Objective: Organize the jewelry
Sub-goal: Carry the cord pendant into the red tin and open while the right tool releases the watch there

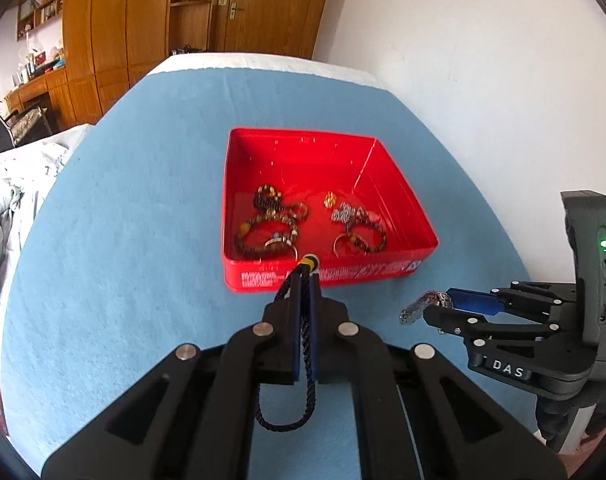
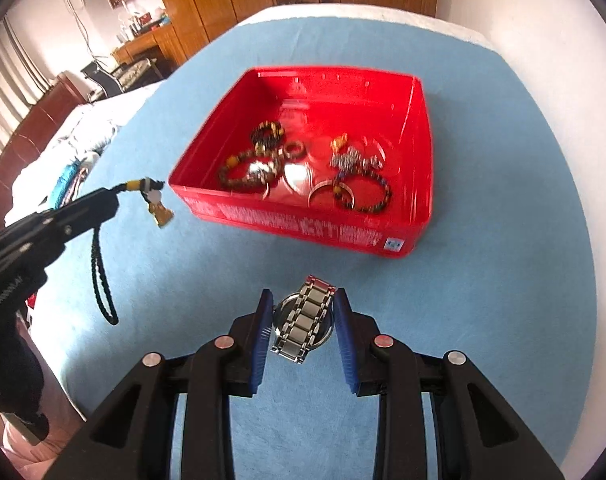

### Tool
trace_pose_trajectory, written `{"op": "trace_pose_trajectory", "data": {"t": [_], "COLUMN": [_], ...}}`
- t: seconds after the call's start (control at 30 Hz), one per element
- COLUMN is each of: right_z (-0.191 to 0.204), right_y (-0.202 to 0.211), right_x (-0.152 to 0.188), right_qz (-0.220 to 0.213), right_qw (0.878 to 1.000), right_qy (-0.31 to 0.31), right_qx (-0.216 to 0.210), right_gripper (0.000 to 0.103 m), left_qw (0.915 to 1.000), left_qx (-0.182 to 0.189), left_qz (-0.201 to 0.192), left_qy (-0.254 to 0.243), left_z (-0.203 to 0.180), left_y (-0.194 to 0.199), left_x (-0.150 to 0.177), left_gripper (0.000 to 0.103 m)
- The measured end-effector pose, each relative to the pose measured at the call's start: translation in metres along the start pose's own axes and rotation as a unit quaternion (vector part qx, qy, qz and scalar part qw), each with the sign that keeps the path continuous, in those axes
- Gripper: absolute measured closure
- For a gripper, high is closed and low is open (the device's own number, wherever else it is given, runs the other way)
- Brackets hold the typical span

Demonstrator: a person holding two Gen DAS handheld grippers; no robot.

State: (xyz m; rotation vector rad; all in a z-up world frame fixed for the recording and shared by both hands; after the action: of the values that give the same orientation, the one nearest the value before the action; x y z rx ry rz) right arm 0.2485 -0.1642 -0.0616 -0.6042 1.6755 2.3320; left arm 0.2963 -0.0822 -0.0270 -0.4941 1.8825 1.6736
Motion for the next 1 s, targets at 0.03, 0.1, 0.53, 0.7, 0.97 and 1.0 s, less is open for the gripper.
{"op": "trace_pose_trajectory", "data": {"t": [0.03, 0.1, 0.53, 0.7, 0.97, 1.0], "right_z": [0.001, 0.001, -0.01, -0.027, -0.058, -0.062], "right_y": [0.003, 0.009, 0.023, 0.001, -0.048, -0.055], "right_x": [-0.003, -0.011, -0.091, -0.121, -0.15, -0.152], "right_qz": [-0.003, -0.009, -0.044, -0.04, -0.021, -0.018], "right_qw": [1.0, 1.0, 0.999, 0.999, 0.999, 0.999], "right_qy": [0.001, 0.002, -0.008, -0.019, -0.042, -0.046], "right_qx": [0.0, 0.001, 0.015, 0.019, 0.017, 0.017], "right_gripper": [0.073, 0.073, 0.073, 0.073, 0.073, 0.073], "left_qw": [1.0, 1.0, 0.9989, 0.9996, 0.9994, 0.9993], "left_qx": [-0.002, -0.005, -0.012, -0.008, -0.01, -0.012], "left_qz": [-0.002, -0.004, -0.044, -0.023, 0.022, 0.026], "left_qy": [0.001, 0.001, 0.011, 0.017, 0.024, 0.025], "left_z": [0.0, -0.002, -0.017, -0.022, -0.02, -0.02], "left_y": [0.001, -0.002, -0.02, -0.058, -0.131, -0.138], "left_x": [-0.004, -0.012, -0.094, -0.114, -0.131, -0.131], "left_gripper": [0.101, 0.101, 0.101, 0.101, 0.101, 0.101]}}
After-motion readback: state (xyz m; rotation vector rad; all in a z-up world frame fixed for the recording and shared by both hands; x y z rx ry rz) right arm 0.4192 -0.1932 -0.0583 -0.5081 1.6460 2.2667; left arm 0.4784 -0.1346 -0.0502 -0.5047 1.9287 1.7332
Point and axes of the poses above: each gripper's, at about its wrist camera, not at the fingertips, and y roughly against the way its jaws point, z to its left, x to its underside, the point moved 8 cm from there along -y, roughly the way its jaws point, and after that the axes turned 9 degrees about -x, right-handed, at the moved point
